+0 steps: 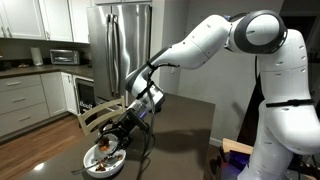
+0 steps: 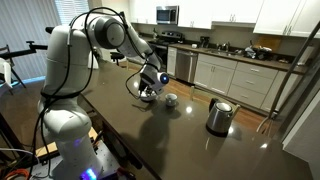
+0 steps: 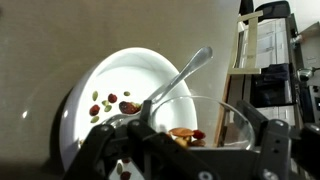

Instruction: Pick up the glass cup and pour some of it's content into the bowl

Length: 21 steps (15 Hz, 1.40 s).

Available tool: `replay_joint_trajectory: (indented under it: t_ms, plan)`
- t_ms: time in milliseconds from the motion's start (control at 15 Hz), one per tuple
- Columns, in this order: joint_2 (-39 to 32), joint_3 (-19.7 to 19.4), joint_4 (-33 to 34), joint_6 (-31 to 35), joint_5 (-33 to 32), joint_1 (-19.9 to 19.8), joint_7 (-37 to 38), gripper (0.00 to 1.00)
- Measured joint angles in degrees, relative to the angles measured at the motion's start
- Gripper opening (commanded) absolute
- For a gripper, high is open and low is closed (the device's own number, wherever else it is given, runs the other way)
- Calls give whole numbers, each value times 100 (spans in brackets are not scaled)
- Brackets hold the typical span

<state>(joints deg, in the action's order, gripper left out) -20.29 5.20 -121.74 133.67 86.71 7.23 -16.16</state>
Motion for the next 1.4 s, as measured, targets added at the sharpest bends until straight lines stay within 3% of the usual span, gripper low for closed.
replay_joint_trajectory:
  t_ms: [667,1400]
  plan:
    - [120,-75,-30,-1,1,-11,-318,59]
    - [263,105,-362,388,781,268,-2083,59]
